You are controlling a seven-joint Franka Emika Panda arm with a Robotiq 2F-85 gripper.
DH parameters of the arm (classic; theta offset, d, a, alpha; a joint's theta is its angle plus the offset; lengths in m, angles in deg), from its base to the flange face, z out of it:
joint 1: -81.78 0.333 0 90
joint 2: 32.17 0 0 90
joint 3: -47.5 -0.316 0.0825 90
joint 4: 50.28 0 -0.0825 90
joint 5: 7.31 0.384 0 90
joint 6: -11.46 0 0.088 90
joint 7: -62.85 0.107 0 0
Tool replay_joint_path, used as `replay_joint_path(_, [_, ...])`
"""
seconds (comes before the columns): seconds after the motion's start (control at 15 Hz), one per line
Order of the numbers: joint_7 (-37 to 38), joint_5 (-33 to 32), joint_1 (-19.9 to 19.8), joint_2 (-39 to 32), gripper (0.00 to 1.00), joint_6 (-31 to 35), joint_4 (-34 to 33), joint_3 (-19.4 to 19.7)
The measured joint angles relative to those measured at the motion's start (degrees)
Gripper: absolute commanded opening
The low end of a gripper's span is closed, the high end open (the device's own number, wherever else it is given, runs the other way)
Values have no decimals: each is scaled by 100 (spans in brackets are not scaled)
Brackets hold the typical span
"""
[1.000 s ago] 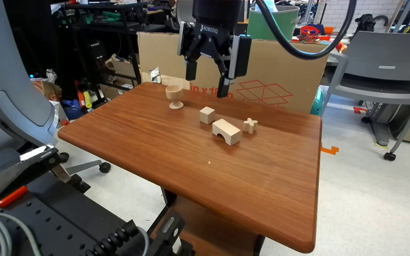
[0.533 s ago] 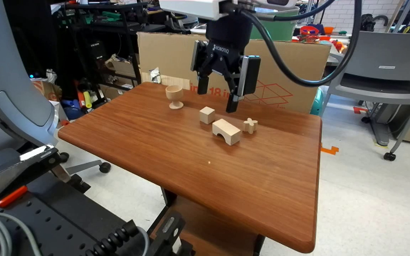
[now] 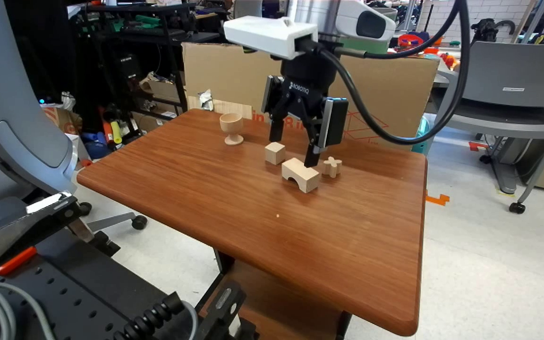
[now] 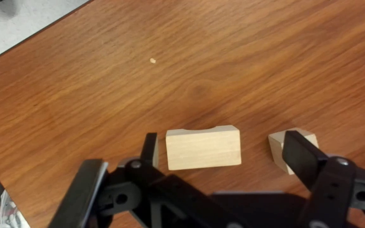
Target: Move the rectangular block forwards
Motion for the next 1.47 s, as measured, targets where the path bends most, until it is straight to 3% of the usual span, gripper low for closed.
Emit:
replay_joint_path(1.13, [192, -569, 82, -692, 100, -115, -708, 6])
replay_joint_path(1.2, [194, -602, 84, -718, 75, -151, -747, 6])
replay_joint_path(1.27, [199, -634, 85, -745, 72, -185, -787, 6])
replay_joint_path(1.47, [200, -663, 87, -808, 49, -232, -885, 6])
